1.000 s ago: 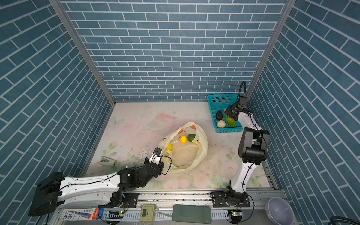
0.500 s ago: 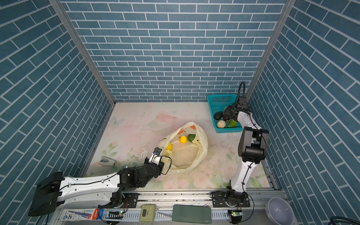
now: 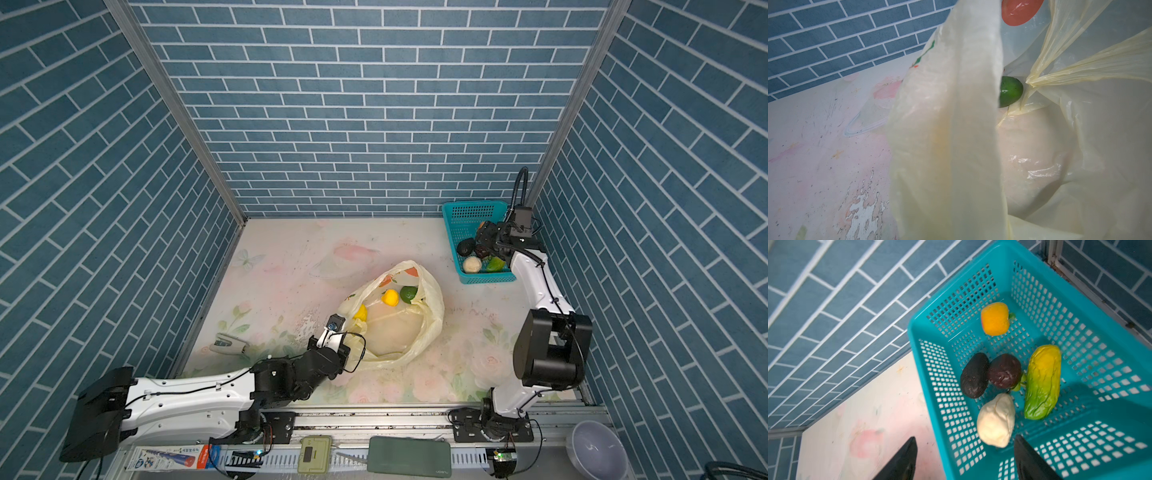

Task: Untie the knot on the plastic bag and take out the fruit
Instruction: 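Open the right gripper to drop the plum into the basket, then reach the right gripper back into the bag toward the yellow fruit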

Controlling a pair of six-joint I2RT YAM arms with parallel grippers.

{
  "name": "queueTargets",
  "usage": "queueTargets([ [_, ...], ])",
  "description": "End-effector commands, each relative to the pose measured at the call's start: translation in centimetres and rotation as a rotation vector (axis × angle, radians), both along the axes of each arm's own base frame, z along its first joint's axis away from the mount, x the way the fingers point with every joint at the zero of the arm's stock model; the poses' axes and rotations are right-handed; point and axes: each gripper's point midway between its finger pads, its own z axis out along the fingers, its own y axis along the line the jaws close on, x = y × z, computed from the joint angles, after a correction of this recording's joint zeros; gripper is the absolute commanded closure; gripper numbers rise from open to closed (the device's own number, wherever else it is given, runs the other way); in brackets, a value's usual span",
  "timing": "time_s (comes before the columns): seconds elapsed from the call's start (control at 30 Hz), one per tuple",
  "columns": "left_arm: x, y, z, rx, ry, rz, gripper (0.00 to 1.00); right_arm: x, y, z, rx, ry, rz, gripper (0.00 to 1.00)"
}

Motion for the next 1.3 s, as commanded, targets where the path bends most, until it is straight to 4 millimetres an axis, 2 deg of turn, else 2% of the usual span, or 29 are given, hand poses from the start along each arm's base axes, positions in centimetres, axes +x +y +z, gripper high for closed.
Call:
queueTargets([
  [0.0,0.3,-0.2,0.8,-0.012,-0.014,0.005,1.0,-4.4,3.6,-0.7,0.016,0.053,0.119,0.28],
  [0.27,0.2,0.1,1.0,-0.011,-0.017,0.009,1.0,-13.8,10.8,0.6,0.063,0.06,0.303,0.28],
  [0.37,0.3,0.5,1.1,-0.01,-0.019,0.015,1.0,-16.6,13.2,0.6,0.071,0.066,0.365,0.28],
  [0.53,0.2,1.0,1.0,-0.002,-0.02,0.022,1.0,-19.7,18.0,0.2,0.067,0.059,0.485,0.29],
  [0.63,0.2,1.1,0.9,-0.007,-0.02,0.027,1.0,-20.8,21.3,-0.8,0.052,0.056,0.575,0.29],
  [0.83,0.4,0.8,0.6,-0.002,-0.016,0.031,1.0,-21.4,27.0,-4.4,0.01,0.05,0.716,0.31],
  [0.97,0.7,0.9,0.7,-0.018,-0.02,0.05,1.0,-21.3,28.9,-7.5,-0.032,0.047,0.747,0.33],
  [1.27,1.1,1.2,1.1,-0.052,-0.018,0.066,1.0,-22.1,31.0,-13.1,-0.019,0.084,0.762,0.36],
])
